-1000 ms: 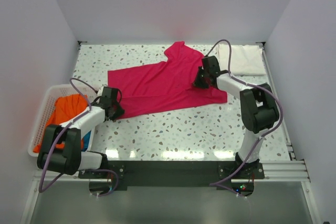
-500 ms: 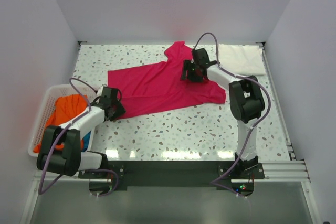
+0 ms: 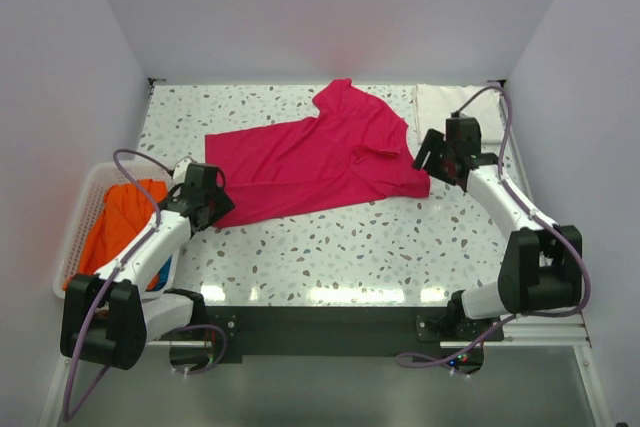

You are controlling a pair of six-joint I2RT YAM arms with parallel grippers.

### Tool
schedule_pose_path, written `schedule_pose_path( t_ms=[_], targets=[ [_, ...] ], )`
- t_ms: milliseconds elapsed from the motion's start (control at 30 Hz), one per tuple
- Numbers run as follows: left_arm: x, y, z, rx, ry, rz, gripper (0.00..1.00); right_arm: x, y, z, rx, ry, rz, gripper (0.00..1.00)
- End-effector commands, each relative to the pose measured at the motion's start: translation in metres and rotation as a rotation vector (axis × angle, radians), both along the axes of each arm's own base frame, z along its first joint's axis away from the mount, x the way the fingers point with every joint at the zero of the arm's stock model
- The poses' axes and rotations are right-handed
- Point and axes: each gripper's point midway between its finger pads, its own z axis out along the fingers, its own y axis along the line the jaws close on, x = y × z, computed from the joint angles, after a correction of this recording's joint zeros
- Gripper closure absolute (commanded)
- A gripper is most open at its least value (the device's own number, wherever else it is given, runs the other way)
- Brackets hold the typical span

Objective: Fold and stack the t-shirts
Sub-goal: Fold the tshirt

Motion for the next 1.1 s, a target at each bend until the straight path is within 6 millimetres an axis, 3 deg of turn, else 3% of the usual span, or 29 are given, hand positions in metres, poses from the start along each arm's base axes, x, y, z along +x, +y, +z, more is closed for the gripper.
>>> schedule_pose_path(
  t_ms=[0, 200, 733, 933, 1067],
  targets=[
    [-0.005, 0.01, 0.003, 0.035, 0.006, 0.054, 0.44, -0.016, -0.007, -0.024, 0.022, 0.038, -0.041, 0.32],
    [-0.012, 0.014, -0.005, 0.045, 0.018, 0.071, 0.46, -0.024, -0.018, -0.048, 0.037, 0.08, -0.082, 0.43],
    [-0.01, 0.019, -0.038, 0.07, 0.062, 0.114, 0.47, -0.012, -0.021, -0.087, 0.054, 0.138, -0.113, 0.5],
    [-0.012, 0.024, -0.049, 0.096, 0.092, 0.134, 0.49, -0.007, -0.025, -0.092, 0.062, 0.147, -0.124, 0.66],
    [-0.012, 0.026, -0.059, 0.103, 0.101, 0.149, 0.61, -0.004, -0.031, -0.089, 0.058, 0.147, -0.135, 0.81]
  ],
)
